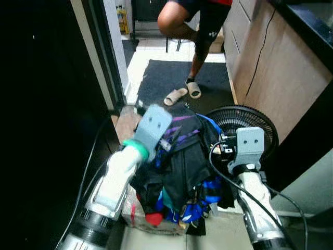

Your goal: Clothes washing

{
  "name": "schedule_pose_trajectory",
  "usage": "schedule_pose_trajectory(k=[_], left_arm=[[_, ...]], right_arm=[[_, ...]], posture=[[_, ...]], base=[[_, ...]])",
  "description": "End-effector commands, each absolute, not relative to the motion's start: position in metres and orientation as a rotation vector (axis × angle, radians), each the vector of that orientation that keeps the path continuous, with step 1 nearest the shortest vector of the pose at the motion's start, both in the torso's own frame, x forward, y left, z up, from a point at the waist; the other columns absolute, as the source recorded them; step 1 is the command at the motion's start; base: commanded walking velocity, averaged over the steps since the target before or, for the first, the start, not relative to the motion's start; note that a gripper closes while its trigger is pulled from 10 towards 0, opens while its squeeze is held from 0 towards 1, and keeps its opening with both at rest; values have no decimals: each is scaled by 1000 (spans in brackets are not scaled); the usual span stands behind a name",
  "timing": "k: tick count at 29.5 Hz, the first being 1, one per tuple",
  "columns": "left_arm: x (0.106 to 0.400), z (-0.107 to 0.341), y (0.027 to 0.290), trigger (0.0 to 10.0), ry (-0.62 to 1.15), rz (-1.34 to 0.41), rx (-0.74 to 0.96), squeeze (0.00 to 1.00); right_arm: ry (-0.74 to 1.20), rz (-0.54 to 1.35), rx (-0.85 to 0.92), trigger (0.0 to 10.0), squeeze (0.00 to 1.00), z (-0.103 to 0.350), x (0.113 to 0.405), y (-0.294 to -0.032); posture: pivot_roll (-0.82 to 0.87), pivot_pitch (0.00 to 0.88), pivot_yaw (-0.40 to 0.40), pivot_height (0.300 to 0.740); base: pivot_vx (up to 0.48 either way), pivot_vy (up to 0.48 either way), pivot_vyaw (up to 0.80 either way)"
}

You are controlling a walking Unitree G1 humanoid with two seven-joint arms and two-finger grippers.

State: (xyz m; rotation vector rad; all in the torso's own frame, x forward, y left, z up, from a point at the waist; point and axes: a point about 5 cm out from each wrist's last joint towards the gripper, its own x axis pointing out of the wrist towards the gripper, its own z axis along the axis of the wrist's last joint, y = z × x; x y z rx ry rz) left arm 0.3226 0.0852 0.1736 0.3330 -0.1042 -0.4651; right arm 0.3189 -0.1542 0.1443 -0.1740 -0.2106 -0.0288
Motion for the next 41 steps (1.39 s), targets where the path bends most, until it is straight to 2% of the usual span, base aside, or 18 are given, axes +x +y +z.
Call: schedule_pose_trajectory(k=[1,7,8,15,16,17,18,19,21,22,27,28,34,35,38,40,41], left_arm=[[320,167,88,10000,-67,-455,348,0],[316,152,102,10000,-2,-394,341,0],[318,149,106,10000,16,-341,315,1000],[317,153,108,10000,6,-300,262,1000],[316,153,110,3725,10,-283,249,671],[316,153,110,3725,10,-283,249,671],[315,152,112,4510,17,-267,238,0],[314,148,114,9843,31,-256,228,0],[313,143,115,10000,48,-242,214,0],[311,138,113,4118,62,-251,193,0],[310,135,111,4118,70,-259,178,0],[309,132,106,0,71,-274,163,0],[309,131,93,0,63,-303,156,0],[311,129,86,10000,73,-324,168,0],[315,120,71,10000,121,-374,214,0],[315,120,71,10000,121,-374,214,0],[315,116,63,10000,139,-405,223,365]], right_arm=[[-186,-19,-170,10000,0,136,318,-150],[-180,24,-172,10000,0,136,325,-142],[-184,57,-184,10000,0,141,333,-139],[-183,75,-203,10000,0,145,339,-142],[-185,80,-202,10000,0,146,340,-140],[-185,80,-202,10000,0,146,340,-140],[-187,84,-202,10000,0,146,340,-139],[-189,87,-201,10000,0,145,340,-137],[-191,89,-200,10000,0,144,338,-136],[-191,93,-205,10000,0,143,337,-135],[-191,97,-208,10000,0,142,336,-135],[-186,96,-212,10000,0,140,334,-137],[-180,81,-221,10000,0,138,332,-143],[-179,70,-225,10000,0,138,332,-147],[-174,56,-229,10000,0,136,331,-151],[-174,56,-229,10000,0,136,331,-151],[-170,52,-232,10000,0,135,332,-152]], posture=[[41,35,89,740],[71,29,45,740],[79,18,19,740],[102,0,-19,740],[105,0,-22,740],[105,0,-22,740],[102,0,-21,740],[91,0,-21,740],[81,0,-21,740],[72,0,-21,740],[68,0,-20,740],[51,0,-21,740],[30,0,-17,740],[23,0,-17,740],[25,0,-16,740],[25,0,-16,740],[22,0,-14,740]], base=[[0,0,0],[0,0,0],[0,0,0],[0,0,0],[0,0,0],[0,0,0],[0,0,0],[0,0,0],[0,0,0],[0,0,0],[0,0,0],[0,0,0],[0,0,0],[0,0,0],[0,0,0],[0,0,0],[0,0,0]])
